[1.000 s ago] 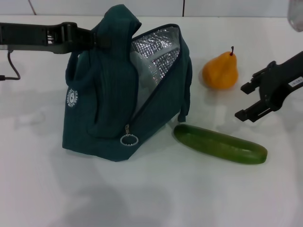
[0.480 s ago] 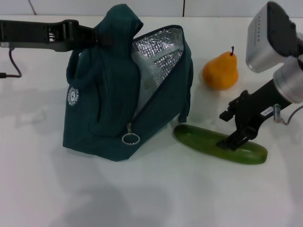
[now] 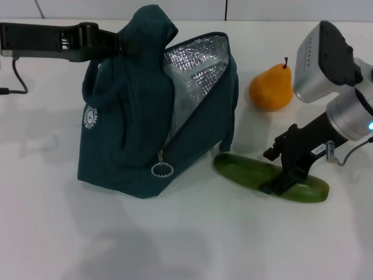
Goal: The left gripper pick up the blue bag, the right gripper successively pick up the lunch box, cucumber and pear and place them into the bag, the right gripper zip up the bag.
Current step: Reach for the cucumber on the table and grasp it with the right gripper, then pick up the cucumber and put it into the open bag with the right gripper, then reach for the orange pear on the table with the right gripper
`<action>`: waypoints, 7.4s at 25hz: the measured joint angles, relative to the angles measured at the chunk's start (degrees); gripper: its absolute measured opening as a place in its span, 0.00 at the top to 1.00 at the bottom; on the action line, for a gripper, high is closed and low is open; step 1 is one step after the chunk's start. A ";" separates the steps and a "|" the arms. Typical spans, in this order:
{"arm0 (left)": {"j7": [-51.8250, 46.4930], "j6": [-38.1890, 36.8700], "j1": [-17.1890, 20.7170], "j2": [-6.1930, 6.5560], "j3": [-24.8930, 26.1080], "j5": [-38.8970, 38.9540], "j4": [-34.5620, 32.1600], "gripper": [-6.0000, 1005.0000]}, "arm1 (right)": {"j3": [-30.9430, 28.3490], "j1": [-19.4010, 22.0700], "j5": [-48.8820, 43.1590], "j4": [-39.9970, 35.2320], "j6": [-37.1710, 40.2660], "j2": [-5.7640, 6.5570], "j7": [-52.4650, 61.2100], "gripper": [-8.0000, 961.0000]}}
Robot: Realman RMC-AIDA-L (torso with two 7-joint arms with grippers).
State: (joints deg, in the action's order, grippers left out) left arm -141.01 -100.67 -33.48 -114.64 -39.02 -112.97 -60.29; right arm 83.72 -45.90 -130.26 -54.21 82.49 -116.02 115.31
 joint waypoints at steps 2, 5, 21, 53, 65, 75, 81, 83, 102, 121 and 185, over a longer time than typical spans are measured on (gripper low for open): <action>0.01 0.00 -0.07 -0.01 0.00 0.01 0.00 0.92 | 0.21 0.01 0.01 0.30 -0.37 0.00 0.00 0.19; 0.02 0.00 -0.20 -0.03 0.00 0.01 0.00 0.92 | 1.00 -0.09 0.16 2.03 -1.84 -0.01 -0.10 0.20; 0.12 0.02 0.02 -0.03 0.00 0.23 0.00 0.92 | 2.15 0.76 0.99 2.62 -3.35 0.02 -0.61 0.25; 0.11 -0.41 0.33 -0.50 0.05 0.75 0.41 0.92 | -38.24 5.41 44.47 27.08 21.29 0.38 -16.74 0.34; -0.94 -1.91 1.47 -0.07 -0.25 0.43 0.62 0.92 | -33.30 -4.37 53.94 46.47 11.22 -0.17 -33.47 0.34; -1.13 -2.15 1.72 -0.48 0.25 2.99 0.73 0.91 | -33.92 -11.04 54.11 53.46 5.63 -0.17 -40.16 0.33; -1.13 -1.64 0.89 -0.50 0.30 5.30 3.47 0.91 | -35.41 -11.22 55.30 56.76 5.57 -0.16 -42.66 0.33; -0.85 -1.39 0.70 -0.50 0.34 5.35 4.57 0.91 | -36.08 -10.99 55.30 57.54 5.63 -0.16 -43.70 0.32; -0.45 -0.50 1.88 -0.76 0.35 6.08 5.01 0.91 | -53.49 -10.24 39.08 67.00 1.73 -0.17 -49.34 0.31; 0.03 -0.64 2.83 -0.76 0.34 5.76 5.01 0.91 | -73.98 -7.54 16.07 69.68 -3.05 -0.16 -54.98 0.29; 0.62 -0.55 3.22 -0.77 0.35 5.91 5.89 0.90 | -73.82 0.92 16.26 47.93 -20.02 -0.04 -63.98 0.67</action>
State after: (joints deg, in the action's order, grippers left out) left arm -140.39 -101.22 -30.26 -115.41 -38.67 -107.06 -54.40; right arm 9.91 -44.98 -114.00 -6.28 62.47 -116.07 51.33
